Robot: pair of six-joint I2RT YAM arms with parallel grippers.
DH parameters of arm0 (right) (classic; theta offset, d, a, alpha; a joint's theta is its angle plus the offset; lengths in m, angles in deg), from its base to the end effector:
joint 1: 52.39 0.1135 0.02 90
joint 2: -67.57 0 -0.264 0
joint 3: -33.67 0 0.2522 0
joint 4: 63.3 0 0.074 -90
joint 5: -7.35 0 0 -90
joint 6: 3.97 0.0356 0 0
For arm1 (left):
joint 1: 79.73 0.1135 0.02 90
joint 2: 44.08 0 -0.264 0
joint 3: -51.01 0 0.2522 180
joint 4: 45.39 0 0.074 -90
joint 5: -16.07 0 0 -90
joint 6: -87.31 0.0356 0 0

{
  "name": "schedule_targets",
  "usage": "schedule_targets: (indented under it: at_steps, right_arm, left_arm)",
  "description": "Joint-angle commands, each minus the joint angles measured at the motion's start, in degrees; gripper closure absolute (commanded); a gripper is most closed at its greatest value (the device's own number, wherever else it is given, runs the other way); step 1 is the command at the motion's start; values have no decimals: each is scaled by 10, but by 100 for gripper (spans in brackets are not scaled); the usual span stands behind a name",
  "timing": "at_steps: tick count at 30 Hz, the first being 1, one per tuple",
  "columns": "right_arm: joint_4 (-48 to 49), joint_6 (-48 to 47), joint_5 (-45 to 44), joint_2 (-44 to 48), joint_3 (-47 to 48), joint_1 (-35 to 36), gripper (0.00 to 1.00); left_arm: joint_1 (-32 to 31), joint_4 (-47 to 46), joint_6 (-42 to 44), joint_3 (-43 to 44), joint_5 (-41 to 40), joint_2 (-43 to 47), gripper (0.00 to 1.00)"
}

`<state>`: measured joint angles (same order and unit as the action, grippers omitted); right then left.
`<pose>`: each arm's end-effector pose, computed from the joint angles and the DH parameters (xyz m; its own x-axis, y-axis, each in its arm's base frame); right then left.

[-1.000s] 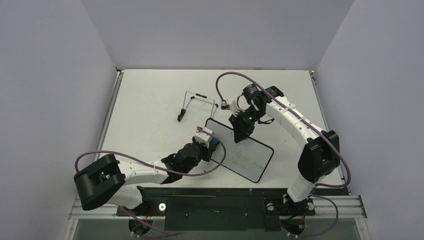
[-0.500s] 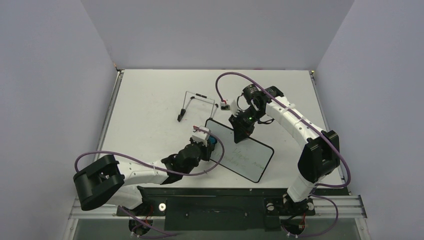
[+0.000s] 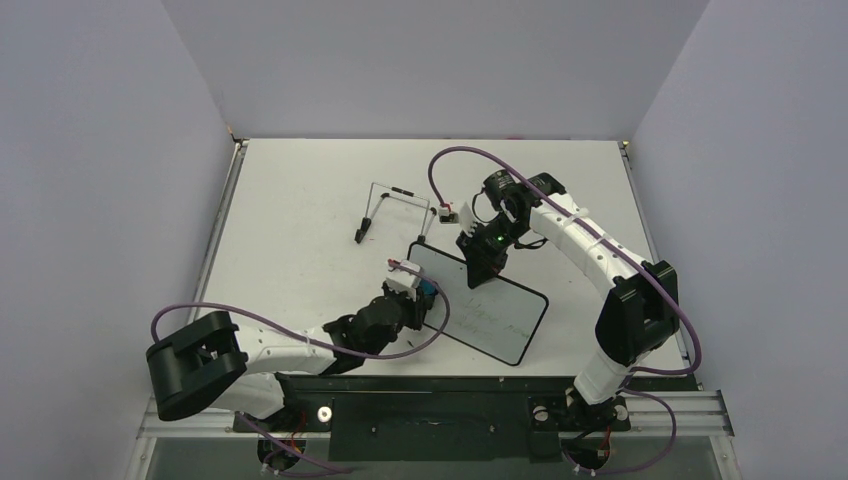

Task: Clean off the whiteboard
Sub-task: Erase the whiteboard at the whiteboard stand.

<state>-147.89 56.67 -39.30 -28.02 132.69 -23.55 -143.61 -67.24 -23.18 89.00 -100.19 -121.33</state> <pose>0.2622 0.1723 0.2926 -0.5371 -0.7028 -0.4665 -0.8106 0.2771 0.5158 0.1278 -0.2248 0.1797 -0.3402 -0.0192 -0.9402 0.5341 0.8190 -0.2100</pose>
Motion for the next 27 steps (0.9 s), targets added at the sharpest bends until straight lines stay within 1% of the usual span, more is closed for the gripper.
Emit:
schedule_targets:
  at_steps: [1,4,6,7,9,13,16,19,22,27]
  right_arm:
    - [-28,-33,102,15,1,21,100]
    - [-29,-33,102,13,2,21,100]
    - [-29,-33,102,13,3,21,100]
    - [-29,-33,102,12,3,22,100]
    - [-29,-33,102,12,3,22,100]
    - [-29,-33,101,12,2,22,100]
    - [-29,-35,102,13,1,22,100]
    - [-32,-40,106,14,1,23,100]
    - [-34,-43,106,14,0,23,100]
    - [-35,-45,107,11,2,22,100]
  left_arm:
    - [42,69,-43,11,-119,27,100]
    - [48,47,-37,-6,-88,47,100]
    - [48,3,-24,-18,-46,53,100]
    - [48,-24,-13,-20,-10,53,100]
    - [42,-46,1,-18,25,50,100]
    - [17,-62,29,5,50,33,100]
    - [9,-72,38,12,51,29,100]
    - [9,-64,33,9,19,38,100]
    - [21,-59,16,-6,-3,49,100]
    - [41,-53,-3,-25,-3,60,100]
